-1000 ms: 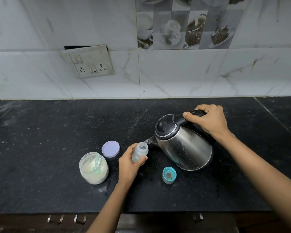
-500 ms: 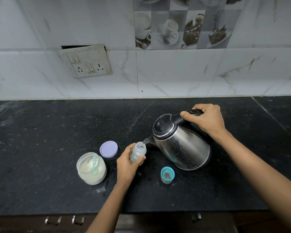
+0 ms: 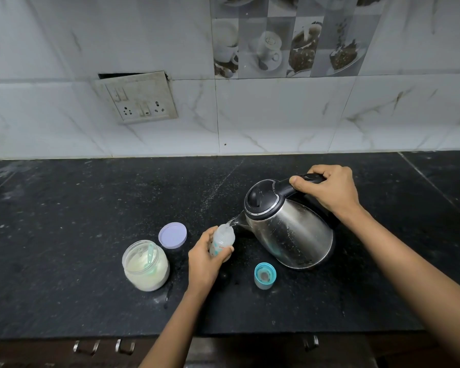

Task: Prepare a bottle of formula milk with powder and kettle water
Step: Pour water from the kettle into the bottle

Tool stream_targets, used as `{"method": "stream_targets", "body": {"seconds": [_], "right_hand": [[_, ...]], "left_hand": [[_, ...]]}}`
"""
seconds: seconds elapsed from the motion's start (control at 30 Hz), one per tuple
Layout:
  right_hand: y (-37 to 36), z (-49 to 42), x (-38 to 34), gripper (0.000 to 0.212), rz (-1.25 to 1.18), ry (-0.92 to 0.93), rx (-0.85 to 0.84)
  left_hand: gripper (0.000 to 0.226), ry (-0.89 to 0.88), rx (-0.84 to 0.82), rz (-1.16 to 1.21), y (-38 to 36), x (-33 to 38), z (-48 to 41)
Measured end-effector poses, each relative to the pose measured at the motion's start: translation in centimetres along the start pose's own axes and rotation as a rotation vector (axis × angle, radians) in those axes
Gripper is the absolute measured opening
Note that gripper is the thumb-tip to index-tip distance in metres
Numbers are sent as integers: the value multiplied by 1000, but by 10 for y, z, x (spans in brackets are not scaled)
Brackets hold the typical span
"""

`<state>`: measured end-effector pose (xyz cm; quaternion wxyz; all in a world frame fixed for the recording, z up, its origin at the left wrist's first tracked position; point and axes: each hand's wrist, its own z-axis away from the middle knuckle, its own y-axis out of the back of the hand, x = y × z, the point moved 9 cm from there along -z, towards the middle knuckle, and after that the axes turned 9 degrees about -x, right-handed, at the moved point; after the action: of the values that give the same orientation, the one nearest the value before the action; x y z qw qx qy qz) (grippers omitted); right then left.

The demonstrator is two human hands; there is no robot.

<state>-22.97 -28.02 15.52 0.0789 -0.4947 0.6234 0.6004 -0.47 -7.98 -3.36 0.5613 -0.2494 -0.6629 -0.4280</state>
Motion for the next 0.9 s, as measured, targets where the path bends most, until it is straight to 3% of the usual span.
{"method": "stream_targets", "body": {"seconds": [0.57, 0.77, 0.9], "right_hand": [[31, 20, 50, 50, -199, 2, 108], [47, 36, 94, 57, -284, -91, 213], [52, 49, 117, 50, -321, -178, 273]], "left_hand": [[52, -47, -73, 48, -35, 32, -2], [50, -59, -50, 62, -38, 38, 4], [49, -60, -38, 49, -37, 38, 10]]}}
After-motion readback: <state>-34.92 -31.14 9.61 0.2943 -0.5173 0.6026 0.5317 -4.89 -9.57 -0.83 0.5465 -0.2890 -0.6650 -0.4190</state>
